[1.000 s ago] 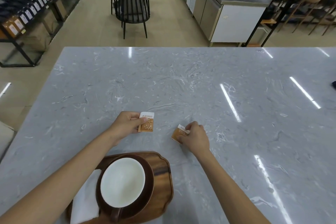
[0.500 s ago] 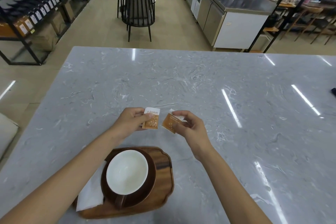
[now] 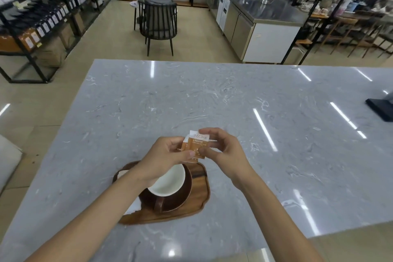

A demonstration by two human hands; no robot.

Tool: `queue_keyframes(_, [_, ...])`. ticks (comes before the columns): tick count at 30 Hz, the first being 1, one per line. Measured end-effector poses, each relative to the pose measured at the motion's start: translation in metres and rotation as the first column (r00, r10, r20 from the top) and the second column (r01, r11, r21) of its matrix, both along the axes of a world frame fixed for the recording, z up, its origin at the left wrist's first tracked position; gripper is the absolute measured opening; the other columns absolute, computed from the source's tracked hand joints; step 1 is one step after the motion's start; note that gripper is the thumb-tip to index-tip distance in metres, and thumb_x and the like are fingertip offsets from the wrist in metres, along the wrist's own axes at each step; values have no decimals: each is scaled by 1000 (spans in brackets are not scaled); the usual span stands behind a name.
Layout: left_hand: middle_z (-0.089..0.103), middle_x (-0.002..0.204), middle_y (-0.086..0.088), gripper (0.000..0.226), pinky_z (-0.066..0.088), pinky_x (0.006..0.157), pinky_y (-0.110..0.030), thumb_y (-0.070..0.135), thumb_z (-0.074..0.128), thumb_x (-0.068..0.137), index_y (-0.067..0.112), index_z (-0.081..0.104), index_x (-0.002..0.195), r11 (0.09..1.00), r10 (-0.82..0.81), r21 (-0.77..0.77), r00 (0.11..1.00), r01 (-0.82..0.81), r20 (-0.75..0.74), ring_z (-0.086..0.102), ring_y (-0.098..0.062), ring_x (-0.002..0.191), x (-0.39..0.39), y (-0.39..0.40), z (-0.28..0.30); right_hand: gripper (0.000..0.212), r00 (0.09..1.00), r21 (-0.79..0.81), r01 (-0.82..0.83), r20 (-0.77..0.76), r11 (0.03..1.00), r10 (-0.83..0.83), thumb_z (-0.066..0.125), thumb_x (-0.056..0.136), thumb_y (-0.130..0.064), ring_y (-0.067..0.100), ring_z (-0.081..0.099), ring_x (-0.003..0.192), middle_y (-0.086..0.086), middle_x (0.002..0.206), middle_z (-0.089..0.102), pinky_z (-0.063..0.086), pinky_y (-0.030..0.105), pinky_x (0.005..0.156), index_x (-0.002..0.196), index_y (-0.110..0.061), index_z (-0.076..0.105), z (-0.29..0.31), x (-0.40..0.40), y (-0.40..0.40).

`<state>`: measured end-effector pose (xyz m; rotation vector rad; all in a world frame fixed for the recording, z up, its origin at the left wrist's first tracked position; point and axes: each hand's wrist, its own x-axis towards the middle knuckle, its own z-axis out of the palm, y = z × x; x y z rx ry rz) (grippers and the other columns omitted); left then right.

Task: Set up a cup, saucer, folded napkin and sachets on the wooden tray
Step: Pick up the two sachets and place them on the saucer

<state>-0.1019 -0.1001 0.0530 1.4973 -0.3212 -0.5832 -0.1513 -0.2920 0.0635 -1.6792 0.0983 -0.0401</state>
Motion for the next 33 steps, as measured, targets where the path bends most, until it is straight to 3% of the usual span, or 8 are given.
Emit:
queue_keyframes(4, [79, 106, -11, 25, 55, 100, -38, 4, 75, 87, 10, 76, 111, 998, 23, 53, 1000, -23, -8, 74, -29, 103, -25, 1, -7, 18, 994, 158, 73, -96, 985, -58, 78, 90, -21, 25, 78, 91, 10, 95, 80, 64, 32, 77, 108, -21, 74, -6, -23, 6])
queue_keyframes(10, [79, 105, -7, 33, 59, 91, -32, 2, 76, 86, 12, 71, 116, 989, 144, -23, 987, -146, -77, 75, -26, 100, -69, -8, -32, 22, 969, 215, 103, -241, 971, -49, 79, 88, -12, 26, 79, 89, 13, 96, 81, 63, 29, 72, 109, -13, 74, -27, -44, -3])
queue_keyframes(16, [69, 112, 17, 41, 60, 76, -20, 15, 79, 84, 29, 61, 119, 883, 351, 193, 875, -428, 333, 72, -3, 89, -100, -35, -73, 25, 947, 160, 145, -309, 976, -90, 78, 88, -4, 21, 79, 83, 10, 90, 81, 62, 27, 67, 112, -9, 72, -61, -41, -21])
queue_keyframes(18, [65, 116, 13, 36, 59, 77, -18, 16, 74, 88, 29, 61, 119, 847, 319, 239, 814, -474, 485, 70, 1, 91, -110, -45, -87, 21, 939, 133, 138, -332, 981, -87, 77, 88, -3, 19, 79, 79, 6, 85, 81, 62, 26, 65, 108, -7, 72, -74, -37, -28])
queue_keyframes(22, [66, 130, 8, 35, 43, 101, -16, 20, 70, 91, 23, 68, 125, 767, 158, 395, 746, -505, 647, 62, -5, 116, -133, -62, -116, 18, 936, 112, 90, -350, 990, -46, 76, 89, -2, 16, 78, 74, 5, 82, 80, 62, 27, 62, 106, -5, 71, -95, -29, -39])
queue_keyframes(25, [60, 144, -2, 44, 35, 112, -27, 19, 63, 96, 13, 60, 139, 711, 47, 499, 742, -496, 669, 52, -19, 135, -141, -67, -133, 14, 932, 55, 36, -363, 998, -14, 76, 88, -2, 17, 75, 70, 10, 85, 78, 62, 31, 62, 101, -8, 73, -106, -22, -42])
queue_keyframes(29, [46, 156, 0, 50, 32, 121, -33, 23, 49, 100, 11, 47, 149, 664, 28, 558, 762, -498, 647, 40, -14, 145, -144, -66, -146, 13, 939, -48, -48, -343, 998, 29, 80, 86, -9, 21, 74, 74, 19, 97, 76, 62, 35, 68, 99, -13, 76, -118, -12, -43])
queue_keyframes(33, [48, 155, 1, 50, 25, 120, -29, 25, 46, 100, 11, 48, 147, 603, 38, 571, 735, -557, 677, 34, -7, 146, -152, -71, -151, 13, 969, -234, -106, -241, 966, 48, 81, 85, -18, 12, 73, 75, -1, 85, 75, 61, 30, 71, 97, -19, 77, -128, -1, -45])
